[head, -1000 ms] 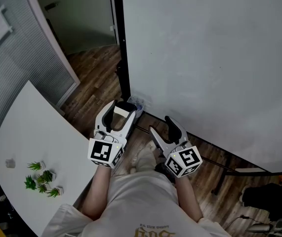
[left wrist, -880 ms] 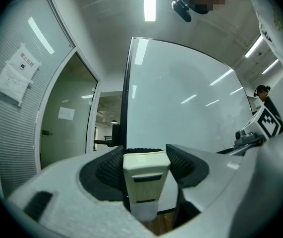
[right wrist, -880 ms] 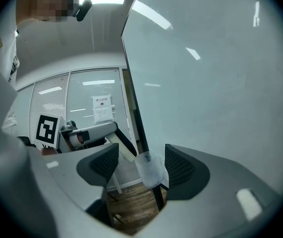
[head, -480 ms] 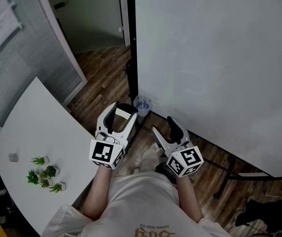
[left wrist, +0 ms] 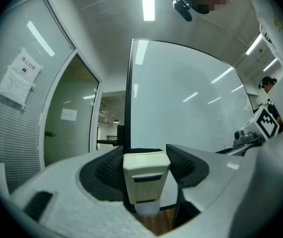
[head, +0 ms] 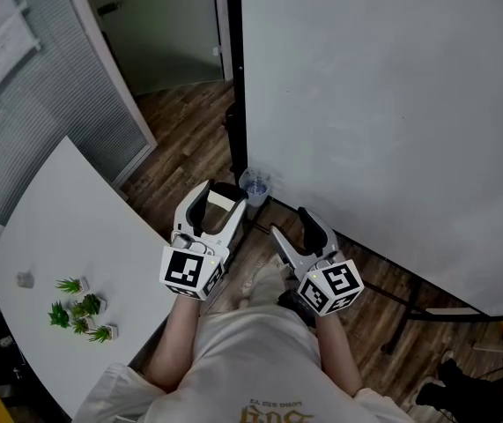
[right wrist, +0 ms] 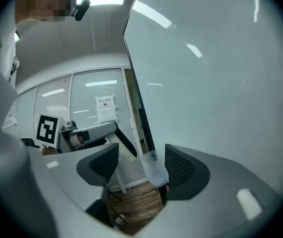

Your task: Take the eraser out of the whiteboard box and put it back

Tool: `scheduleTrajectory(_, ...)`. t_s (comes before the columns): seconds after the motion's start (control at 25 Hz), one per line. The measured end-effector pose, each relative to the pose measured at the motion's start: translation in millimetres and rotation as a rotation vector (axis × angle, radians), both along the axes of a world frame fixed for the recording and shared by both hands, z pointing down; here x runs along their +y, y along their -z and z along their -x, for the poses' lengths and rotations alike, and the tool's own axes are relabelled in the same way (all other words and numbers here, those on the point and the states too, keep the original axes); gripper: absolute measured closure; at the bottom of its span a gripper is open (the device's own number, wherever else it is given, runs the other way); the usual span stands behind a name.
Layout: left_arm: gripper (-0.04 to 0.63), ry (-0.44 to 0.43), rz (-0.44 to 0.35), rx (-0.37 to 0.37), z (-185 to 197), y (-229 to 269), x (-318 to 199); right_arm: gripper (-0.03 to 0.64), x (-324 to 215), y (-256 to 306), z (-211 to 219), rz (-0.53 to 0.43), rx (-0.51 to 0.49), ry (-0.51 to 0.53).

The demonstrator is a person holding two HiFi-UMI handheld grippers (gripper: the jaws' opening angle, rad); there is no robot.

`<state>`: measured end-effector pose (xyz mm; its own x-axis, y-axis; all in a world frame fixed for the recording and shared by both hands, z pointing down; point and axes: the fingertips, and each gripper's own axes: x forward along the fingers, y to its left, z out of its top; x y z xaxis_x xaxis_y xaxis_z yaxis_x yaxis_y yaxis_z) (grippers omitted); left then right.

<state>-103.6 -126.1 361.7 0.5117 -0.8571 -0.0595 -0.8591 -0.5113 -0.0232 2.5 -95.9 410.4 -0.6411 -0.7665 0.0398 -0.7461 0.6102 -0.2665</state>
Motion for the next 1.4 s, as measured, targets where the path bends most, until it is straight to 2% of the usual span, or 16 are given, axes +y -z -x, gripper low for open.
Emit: scheduleTrajectory(1.4,0.330,-0.048,0.019,0.007,-30,-11,-34,0.322,-14,-11,-21,0.027,0.031,-0.025)
